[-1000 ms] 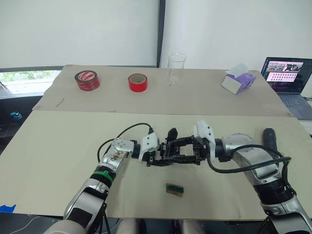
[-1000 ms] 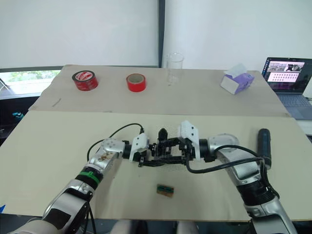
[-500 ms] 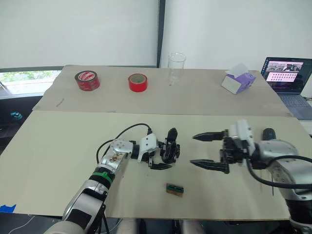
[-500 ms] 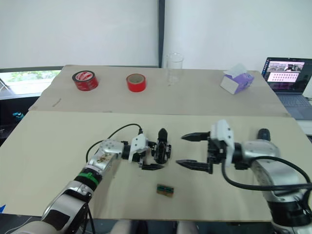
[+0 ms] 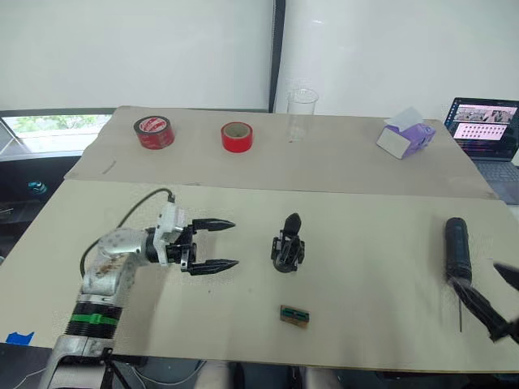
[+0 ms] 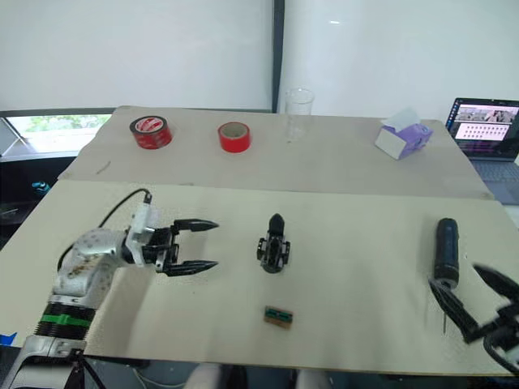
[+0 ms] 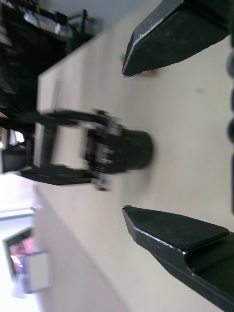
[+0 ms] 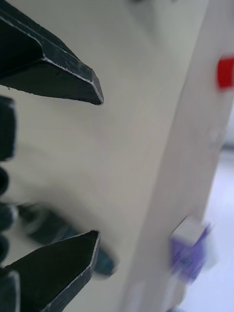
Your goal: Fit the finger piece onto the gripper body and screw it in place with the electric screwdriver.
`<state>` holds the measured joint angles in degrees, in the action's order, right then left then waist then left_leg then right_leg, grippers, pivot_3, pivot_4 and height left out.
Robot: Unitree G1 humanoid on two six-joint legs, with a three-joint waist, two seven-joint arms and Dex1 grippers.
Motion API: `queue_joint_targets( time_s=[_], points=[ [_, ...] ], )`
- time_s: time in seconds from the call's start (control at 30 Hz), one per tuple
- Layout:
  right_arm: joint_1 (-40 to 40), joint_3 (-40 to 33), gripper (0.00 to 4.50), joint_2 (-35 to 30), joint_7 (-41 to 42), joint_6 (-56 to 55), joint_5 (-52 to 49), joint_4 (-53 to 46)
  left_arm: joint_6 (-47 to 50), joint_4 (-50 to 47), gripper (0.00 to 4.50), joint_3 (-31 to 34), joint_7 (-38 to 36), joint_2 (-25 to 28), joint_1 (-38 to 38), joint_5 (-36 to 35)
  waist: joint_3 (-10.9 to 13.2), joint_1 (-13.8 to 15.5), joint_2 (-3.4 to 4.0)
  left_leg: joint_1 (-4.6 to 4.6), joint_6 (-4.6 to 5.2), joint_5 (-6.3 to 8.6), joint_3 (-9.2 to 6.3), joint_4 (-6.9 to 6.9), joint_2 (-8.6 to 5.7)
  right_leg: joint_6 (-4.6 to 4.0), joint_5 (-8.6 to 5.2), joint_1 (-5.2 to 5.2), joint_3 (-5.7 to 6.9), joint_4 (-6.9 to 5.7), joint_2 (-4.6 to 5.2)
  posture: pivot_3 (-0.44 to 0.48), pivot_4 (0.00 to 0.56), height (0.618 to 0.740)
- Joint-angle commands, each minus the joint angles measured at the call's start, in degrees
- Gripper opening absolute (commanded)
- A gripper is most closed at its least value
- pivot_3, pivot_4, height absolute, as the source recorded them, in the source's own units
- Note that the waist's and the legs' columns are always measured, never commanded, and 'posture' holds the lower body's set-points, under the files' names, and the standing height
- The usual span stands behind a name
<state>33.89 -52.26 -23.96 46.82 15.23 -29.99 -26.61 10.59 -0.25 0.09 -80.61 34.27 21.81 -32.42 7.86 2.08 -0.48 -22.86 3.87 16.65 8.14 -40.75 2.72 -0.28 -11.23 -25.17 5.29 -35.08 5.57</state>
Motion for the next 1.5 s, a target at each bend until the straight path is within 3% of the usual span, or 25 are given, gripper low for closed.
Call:
queue_joint_targets(
  time_s=[0.03,0.17,0.33,0.47,0.63,0.93,1.03,1.2,1.33,1.5],
  points=[
    [3.7,-1.9,4.50,2.5,-9.3,3.8,2.3,-4.3,5.7,-6.9,4.45,1.0,0.8,1.6,2.3,-4.7,0.0,-0.3,0.09,0.02,-0.02,0.01,0.00,0.00,-0.01,-0.07,-0.04,0.00,-0.01,-0.01,0.01,0.000,0.150,0.740],
    [5.2,0.7,4.50,0.2,-14.9,15.8,-1.3,-8.5,7.6,-9.5,4.45,1.7,1.6,1.8,3.3,-6.5,-0.1,-1.5,0.41,0.08,-0.12,0.02,0.01,0.04,0.00,-0.10,-0.07,0.00,-0.09,-0.05,-0.07,0.000,0.150,0.740],
    [-9.0,-0.7,4.50,-9.3,-25.1,35.0,-12.9,-4.2,9.8,-10.0,4.45,2.2,4.6,0.5,5.0,-8.0,-0.1,-2.3,0.44,0.25,0.04,-0.07,0.17,0.05,-0.02,-0.13,-0.05,0.04,-0.33,-0.08,-0.22,0.000,0.150,0.740],
    [-21.9,5.5,4.50,-20.7,-28.1,48.8,-12.9,6.8,11.4,-10.8,4.45,2.0,6.9,-0.7,6.3,-8.4,-0.1,-1.8,0.41,0.22,0.09,-0.07,0.15,0.10,-0.17,-0.15,-0.04,0.04,-0.40,-0.01,-0.31,0.000,0.150,0.740],
    [-37.9,18.9,4.50,-27.9,-30.4,46.4,-3.0,24.5,12.6,-13.4,4.45,0.6,8.0,-0.6,5.5,-8.0,0.0,-1.6,0.32,0.14,0.18,-0.05,0.18,0.12,-0.36,-0.13,0.01,-0.02,-0.74,0.00,-0.42,0.000,0.150,0.740],
    [-50.8,32.3,4.50,-30.7,-22.8,40.7,5.8,44.7,14.2,-16.9,4.45,1.0,10.2,0.2,4.4,-8.6,0.0,-1.6,0.32,0.08,0.33,-0.17,0.19,0.10,-0.91,0.79,0.06,0.06,-1.64,0.03,-0.39,0.000,0.150,0.740],
    [-53.0,34.2,3.71,-31.1,-20.7,39.4,7.5,47.0,14.4,-17.2,4.50,0.8,10.4,0.5,4.3,-8.6,0.0,-1.7,0.31,0.07,0.36,-0.19,0.22,0.01,-0.92,0.92,0.10,0.10,-1.70,0.07,-0.39,0.000,0.150,0.740],
    [-52.1,30.7,2.00,-31.1,-18.7,35.9,7.2,42.4,14.4,-17.6,4.50,1.1,10.8,0.9,3.8,-8.6,0.0,-1.7,0.32,0.07,0.34,-0.22,0.20,0.00,-0.90,0.95,0.10,0.09,-1.71,0.03,-0.40,0.000,0.150,0.740],
    [-46.6,25.6,1.98,-32.3,-11.6,38.2,0.7,26.6,13.0,-16.8,4.50,1.2,9.2,1.7,2.3,-7.7,0.0,-1.6,0.65,0.03,0.26,-0.27,0.19,0.06,-0.88,0.96,0.11,0.02,-1.70,-0.01,-0.40,0.000,0.150,0.740],
    [-32.5,25.1,1.98,-37.7,-1.7,40.6,-3.8,0.0,7.1,-14.0,4.50,-0.5,2.9,4.7,-2.3,-3.5,0.0,-1.8,0.82,0.13,0.12,-0.34,0.17,0.37,-0.83,1.03,0.04,-0.01,-1.69,0.01,-0.45,0.000,0.150,0.740]
  ],
)
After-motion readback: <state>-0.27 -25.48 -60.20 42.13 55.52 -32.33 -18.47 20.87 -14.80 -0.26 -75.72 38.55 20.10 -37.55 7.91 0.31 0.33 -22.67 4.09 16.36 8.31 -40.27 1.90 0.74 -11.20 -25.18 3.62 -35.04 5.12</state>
